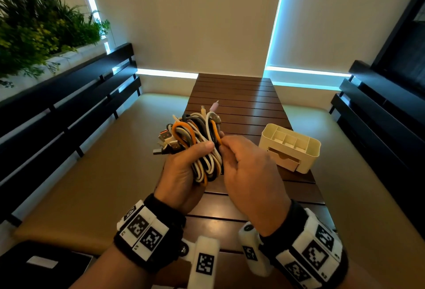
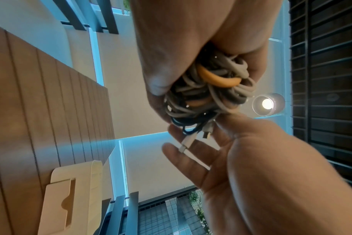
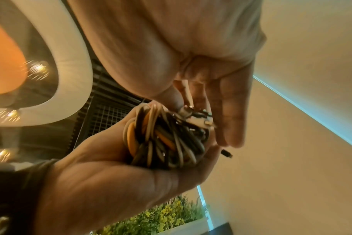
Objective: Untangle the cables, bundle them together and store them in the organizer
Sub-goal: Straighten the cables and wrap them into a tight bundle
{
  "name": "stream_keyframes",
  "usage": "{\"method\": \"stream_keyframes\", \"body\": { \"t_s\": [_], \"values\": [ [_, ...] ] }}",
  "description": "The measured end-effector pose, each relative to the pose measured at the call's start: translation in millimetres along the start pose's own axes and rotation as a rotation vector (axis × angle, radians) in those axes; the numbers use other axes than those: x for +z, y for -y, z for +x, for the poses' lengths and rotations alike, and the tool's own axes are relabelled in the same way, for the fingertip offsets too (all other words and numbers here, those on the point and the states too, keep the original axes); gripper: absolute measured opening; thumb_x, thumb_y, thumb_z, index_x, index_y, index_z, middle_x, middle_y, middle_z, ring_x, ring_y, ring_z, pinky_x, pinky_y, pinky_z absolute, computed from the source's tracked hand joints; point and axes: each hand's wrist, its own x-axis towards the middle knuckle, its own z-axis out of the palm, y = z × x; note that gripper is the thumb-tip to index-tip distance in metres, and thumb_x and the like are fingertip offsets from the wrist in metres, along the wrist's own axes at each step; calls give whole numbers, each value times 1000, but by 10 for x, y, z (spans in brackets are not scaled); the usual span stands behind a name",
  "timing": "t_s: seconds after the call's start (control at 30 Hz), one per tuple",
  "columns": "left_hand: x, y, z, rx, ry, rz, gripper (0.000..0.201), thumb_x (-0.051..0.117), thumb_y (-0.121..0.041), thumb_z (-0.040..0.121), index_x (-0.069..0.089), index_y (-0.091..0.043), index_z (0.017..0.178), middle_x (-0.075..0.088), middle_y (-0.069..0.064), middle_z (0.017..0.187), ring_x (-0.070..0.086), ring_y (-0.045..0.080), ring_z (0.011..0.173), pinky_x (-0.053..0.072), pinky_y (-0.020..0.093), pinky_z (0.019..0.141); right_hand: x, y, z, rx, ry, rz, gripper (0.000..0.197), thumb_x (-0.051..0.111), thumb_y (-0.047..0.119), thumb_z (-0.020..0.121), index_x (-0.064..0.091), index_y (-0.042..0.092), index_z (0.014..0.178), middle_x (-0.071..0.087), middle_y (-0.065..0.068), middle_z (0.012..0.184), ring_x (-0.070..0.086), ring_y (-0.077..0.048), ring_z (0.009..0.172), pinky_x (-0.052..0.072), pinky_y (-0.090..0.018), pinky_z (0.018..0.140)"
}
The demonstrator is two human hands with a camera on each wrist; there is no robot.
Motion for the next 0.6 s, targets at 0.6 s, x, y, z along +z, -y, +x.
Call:
{"method": "stream_keyframes", "body": {
  "t_s": [0.6],
  "values": [
    [-93, 3, 118, -31, 6, 31, 40, 58, -11, 80, 67, -7, 118, 71, 15, 102, 70, 27, 93, 59, 39, 75, -18, -136, 167, 96, 45, 226, 25, 57, 35, 98, 63, 28, 75, 52, 12, 82, 53, -6, 75, 41, -12, 63]
  ]
}}
